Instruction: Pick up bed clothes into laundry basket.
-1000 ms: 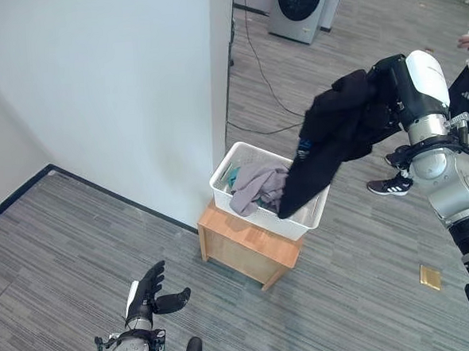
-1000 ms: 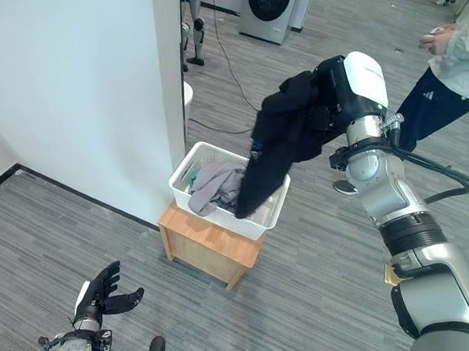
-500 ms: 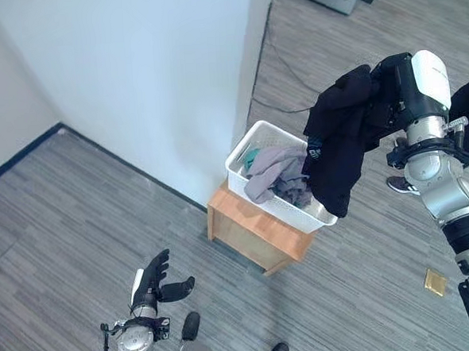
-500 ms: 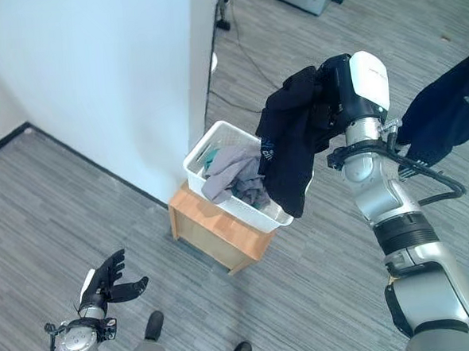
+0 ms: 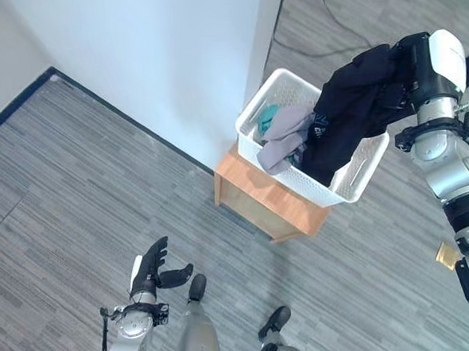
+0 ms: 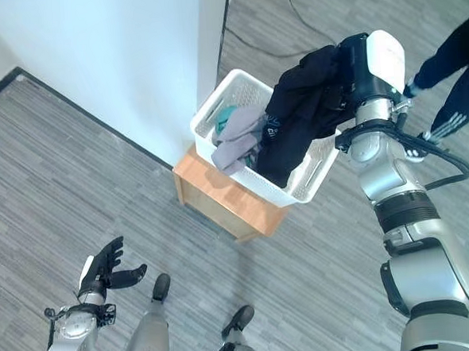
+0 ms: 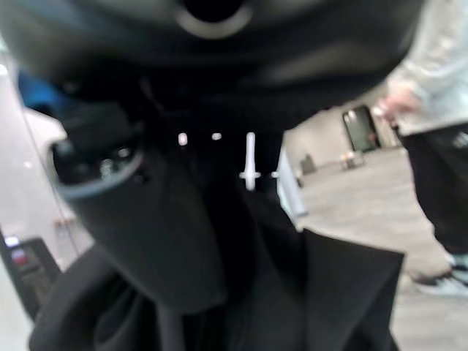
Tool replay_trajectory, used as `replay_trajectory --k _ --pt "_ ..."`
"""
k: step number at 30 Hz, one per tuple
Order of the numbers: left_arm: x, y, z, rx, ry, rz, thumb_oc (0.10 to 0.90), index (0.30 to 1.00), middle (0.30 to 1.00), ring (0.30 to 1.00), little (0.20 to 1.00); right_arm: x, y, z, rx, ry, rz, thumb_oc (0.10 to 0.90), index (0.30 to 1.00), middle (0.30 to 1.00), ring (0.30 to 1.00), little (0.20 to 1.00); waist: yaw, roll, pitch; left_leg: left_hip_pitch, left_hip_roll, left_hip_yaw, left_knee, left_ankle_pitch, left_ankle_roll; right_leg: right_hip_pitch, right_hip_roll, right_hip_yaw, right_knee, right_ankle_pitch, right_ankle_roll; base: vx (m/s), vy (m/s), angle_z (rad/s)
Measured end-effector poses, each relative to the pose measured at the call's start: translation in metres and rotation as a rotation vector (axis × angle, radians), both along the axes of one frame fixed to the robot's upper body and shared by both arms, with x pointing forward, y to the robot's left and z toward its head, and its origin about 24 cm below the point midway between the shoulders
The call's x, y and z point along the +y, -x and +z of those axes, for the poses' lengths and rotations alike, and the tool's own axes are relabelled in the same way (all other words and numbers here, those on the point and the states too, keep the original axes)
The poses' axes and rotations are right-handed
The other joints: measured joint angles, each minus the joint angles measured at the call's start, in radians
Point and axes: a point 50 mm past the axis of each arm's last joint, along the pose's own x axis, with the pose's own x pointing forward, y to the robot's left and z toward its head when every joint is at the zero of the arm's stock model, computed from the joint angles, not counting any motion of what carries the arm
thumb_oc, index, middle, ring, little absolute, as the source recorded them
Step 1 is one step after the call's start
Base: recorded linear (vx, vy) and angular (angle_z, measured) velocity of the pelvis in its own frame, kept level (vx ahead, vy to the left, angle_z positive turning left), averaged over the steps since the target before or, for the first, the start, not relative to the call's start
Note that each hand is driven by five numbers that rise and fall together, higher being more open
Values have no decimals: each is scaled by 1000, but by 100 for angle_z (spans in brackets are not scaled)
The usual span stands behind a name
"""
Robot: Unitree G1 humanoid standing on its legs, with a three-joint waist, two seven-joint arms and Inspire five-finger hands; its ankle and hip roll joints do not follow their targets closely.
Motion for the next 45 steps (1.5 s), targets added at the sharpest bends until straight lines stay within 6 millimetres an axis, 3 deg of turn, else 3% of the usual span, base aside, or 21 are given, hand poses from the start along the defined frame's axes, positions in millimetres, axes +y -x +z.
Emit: replay_trajectory --k 5,6,12,21,28,34,36,39,40,43,45 --pt "-12 -18 11 -65 8 -38 800 900 900 900 900 22 -7 -14 34 -25 57 400 300 300 300 300 -1 9 28 -42 6 -4 8 2 -3 -36 4 1 0 1 -1 -13 5 0" --pt "-16 -22 13 -73 11 -51 800 900 900 900 900 29 -10 -18 49 -17 73 800 900 900 900 900 -1 10 30 -60 4 -4 10 2 -3 -52 4 0 0 1 -1 0 0 0" --pt "-20 -28 17 -96 10 -59 800 900 900 900 900 47 -27 -41 201 94 63 800 900 900 900 900 3 10 32 -87 3 -6 29 2 -3 -64 0 -3 0 2 -2 -9 6 5" --pt "-18 -30 18 -97 16 -44 800 900 900 900 900 46 -35 5 131 168 -5 800 900 900 900 900 1 11 32 -85 4 -4 33 2 -3 -64 -2 0 0 6 -7 -3 5 0" --pt "-18 -31 19 -101 37 -34 800 900 900 900 900 35 -31 20 70 141 -39 800 900 900 900 900 1 15 30 -50 4 3 33 3 -2 -33 -7 5 0 10 -8 0 -2 -1" --pt "-9 -26 17 -95 41 1 800 900 900 900 900 30 -18 47 -33 143 -26 800 900 900 900 900 -17 25 25 23 1 14 21 3 -2 29 -5 7 0 10 -8 -22 6 -4" --pt "-6 -19 12 -77 55 30 800 900 900 900 900 38 0 50 -137 91 62 800 900 900 900 900 -37 29 23 80 1 24 1 3 -2 69 -7 9 0 10 -8 23 -1 -8" --pt "-4 -7 3 -36 61 46 800 900 900 900 900 41 20 26 -183 36 120 800 900 900 900 900 -60 31 -9 126 -2 31 -21 3 0 102 -9 15 0 10 -8 4 1 -7" --pt "-3 5 -6 11 70 59 800 900 900 900 900 38 39 -18 -162 -72 126 800 900 900 900 900 -63 30 -52 164 -6 54 -45 4 1 115 -14 31 0 8 -6 -5 2 -20" --pt "-3 25 -17 64 86 77 800 900 900 900 900 41 65 -108 42 -251 88 800 900 900 900 900 -113 37 -112 225 -22 72 -75 2 9 154 -34 39 0 -11 20 -4 9 -16" --pt "-5 27 -17 68 97 77 800 900 900 900 900 36 83 -149 176 -304 52 800 900 900 900 900 -136 51 -127 235 -28 83 -80 2 15 154 -37 52 0 -12 24 -17 -4 -20"
